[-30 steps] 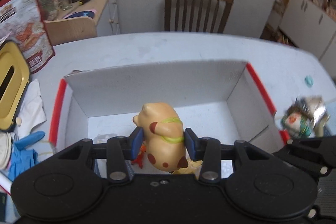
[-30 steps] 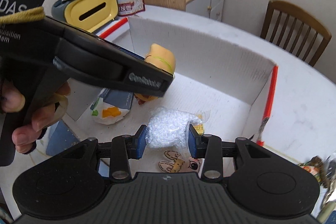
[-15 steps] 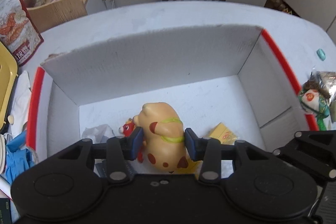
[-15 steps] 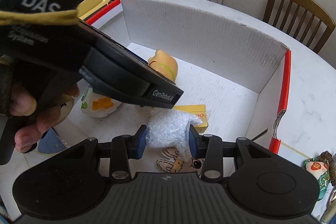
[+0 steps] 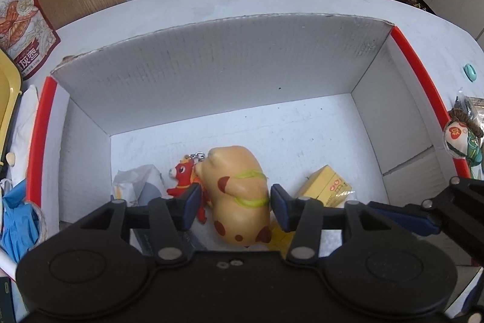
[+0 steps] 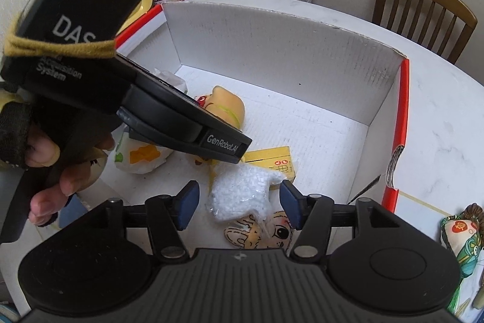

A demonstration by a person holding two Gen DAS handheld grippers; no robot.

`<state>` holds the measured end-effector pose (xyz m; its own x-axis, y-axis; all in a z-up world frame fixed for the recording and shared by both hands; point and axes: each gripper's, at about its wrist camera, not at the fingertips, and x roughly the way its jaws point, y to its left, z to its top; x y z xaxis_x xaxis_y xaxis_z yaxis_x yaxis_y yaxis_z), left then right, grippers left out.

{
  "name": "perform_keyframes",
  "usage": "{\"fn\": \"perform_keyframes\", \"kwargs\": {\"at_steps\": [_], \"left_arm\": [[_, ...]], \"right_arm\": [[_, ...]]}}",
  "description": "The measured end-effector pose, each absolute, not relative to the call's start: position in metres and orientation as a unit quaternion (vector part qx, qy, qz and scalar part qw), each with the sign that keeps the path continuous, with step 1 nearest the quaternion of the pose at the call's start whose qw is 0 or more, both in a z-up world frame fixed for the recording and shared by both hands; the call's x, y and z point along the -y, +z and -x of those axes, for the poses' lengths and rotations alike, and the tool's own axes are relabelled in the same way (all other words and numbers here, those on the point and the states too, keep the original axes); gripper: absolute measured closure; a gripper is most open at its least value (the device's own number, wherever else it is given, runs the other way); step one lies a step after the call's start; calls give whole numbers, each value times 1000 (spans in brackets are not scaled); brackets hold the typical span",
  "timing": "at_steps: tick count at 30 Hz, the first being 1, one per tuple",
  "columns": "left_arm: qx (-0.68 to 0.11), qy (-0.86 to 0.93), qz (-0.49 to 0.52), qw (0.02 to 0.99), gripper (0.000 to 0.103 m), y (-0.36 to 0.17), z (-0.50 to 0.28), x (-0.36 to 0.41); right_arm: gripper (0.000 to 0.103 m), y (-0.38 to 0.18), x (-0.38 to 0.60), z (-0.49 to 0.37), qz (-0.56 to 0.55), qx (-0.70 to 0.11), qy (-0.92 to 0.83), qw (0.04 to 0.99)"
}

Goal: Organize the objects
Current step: 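Open both tools to drop the cat squishy and foam bag into the box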

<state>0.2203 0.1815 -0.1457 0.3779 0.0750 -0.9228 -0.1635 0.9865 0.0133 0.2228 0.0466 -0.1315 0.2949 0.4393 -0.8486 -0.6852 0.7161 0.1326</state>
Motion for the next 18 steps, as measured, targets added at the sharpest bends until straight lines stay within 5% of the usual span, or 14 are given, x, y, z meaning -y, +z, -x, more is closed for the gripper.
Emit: {"fn": "perform_keyframes", "kwargs": {"at_steps": [18], "left_arm": [[-504,67,50,860,37,-106,-193,-170]], "right_arm": [[33,-85,-14,-193,89,-435,367,817]]}}
